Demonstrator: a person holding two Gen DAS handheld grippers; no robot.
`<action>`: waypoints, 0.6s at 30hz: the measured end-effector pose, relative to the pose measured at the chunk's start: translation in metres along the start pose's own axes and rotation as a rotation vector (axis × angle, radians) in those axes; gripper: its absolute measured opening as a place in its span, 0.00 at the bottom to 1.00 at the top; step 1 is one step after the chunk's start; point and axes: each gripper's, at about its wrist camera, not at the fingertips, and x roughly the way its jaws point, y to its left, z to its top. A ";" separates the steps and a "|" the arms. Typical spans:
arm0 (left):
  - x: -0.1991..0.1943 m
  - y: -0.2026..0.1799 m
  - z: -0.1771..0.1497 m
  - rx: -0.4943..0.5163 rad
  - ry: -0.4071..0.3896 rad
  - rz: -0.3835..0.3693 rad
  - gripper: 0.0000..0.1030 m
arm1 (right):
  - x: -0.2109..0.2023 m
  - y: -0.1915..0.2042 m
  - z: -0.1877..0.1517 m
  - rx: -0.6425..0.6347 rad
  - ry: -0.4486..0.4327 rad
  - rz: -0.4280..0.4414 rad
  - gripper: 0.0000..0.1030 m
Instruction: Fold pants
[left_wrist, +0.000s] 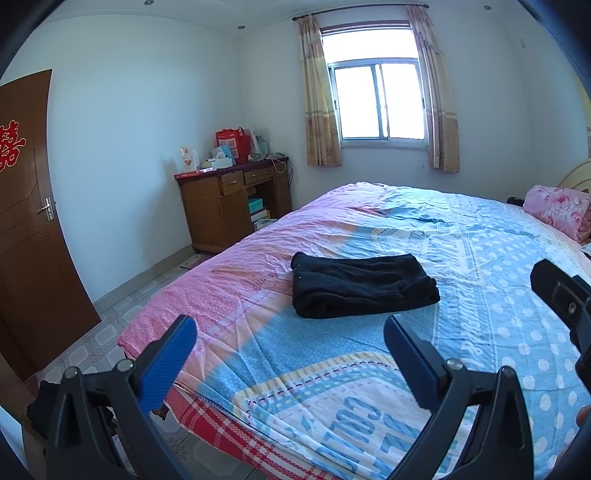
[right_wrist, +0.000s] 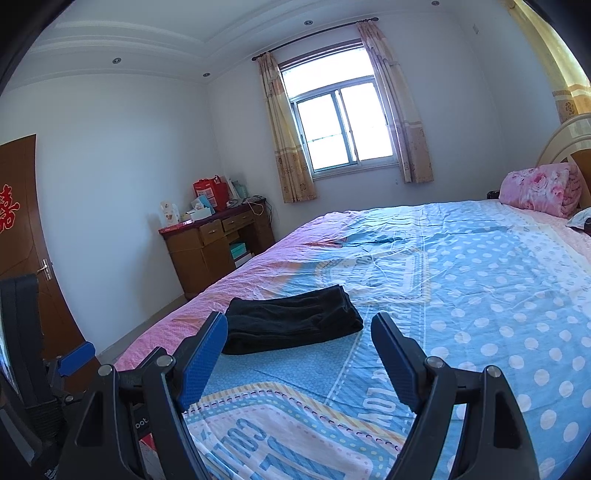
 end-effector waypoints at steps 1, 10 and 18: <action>0.000 0.000 0.000 -0.001 0.001 0.001 1.00 | 0.000 0.000 0.000 0.001 0.000 -0.001 0.79; 0.002 0.001 0.000 0.004 0.017 0.010 1.00 | -0.004 -0.004 -0.001 0.005 0.000 -0.007 0.79; 0.002 0.000 0.000 0.011 0.011 0.027 1.00 | -0.006 -0.004 -0.001 0.008 -0.003 -0.013 0.79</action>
